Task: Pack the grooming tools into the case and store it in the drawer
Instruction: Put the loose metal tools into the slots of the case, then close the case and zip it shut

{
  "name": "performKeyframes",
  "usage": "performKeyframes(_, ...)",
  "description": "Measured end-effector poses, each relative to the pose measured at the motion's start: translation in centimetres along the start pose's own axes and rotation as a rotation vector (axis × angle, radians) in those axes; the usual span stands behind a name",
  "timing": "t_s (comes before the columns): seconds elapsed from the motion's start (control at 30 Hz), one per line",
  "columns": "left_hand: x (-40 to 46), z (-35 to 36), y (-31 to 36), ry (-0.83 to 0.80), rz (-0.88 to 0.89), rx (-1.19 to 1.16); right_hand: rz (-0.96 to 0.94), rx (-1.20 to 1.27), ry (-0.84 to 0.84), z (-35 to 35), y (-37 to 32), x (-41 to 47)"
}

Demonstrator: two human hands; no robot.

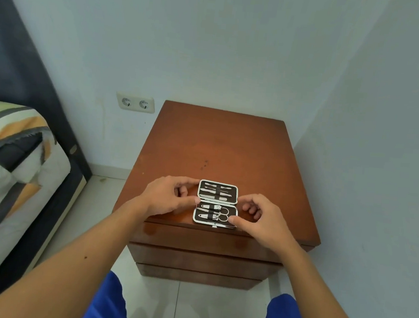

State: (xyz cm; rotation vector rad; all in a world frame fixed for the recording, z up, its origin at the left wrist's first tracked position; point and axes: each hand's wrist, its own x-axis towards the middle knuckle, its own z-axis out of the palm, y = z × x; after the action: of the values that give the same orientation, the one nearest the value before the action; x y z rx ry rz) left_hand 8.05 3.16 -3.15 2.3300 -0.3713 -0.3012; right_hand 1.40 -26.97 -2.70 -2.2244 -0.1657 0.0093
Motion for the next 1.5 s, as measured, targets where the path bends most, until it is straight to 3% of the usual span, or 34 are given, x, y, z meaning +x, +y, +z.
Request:
performKeyframes(0.27,-1.2,0.2,0.8,-0.101,0.025,0.119,0.087,-0.238,-0.179,-0.8,-0.4,6.2)
performKeyframes(0.47,-0.6,-0.2,1.4,-0.129,0.001,0.200,0.124,-0.169,-0.226,-0.9,-0.8,7.3)
performKeyframes(0.77,-3.1,1.5,0.3,0.090,0.134,0.040,0.009,0.052,-0.017,-1.2,-1.8,4.6)
performKeyframes(1.03,-4.3,3.3,1.1,0.334,0.114,-0.256,-0.088,0.157,0.044,0.2,-0.7,-0.8)
performKeyframes(1.3,-4.2,4.3,0.9,0.365,0.089,-0.103,-0.159,0.005,0.091,1.4,0.6,-2.0)
performKeyframes(1.5,-4.1,4.2,1.0,0.347,0.095,-0.051,-0.127,-0.075,-0.045,1.0,0.3,-0.6)
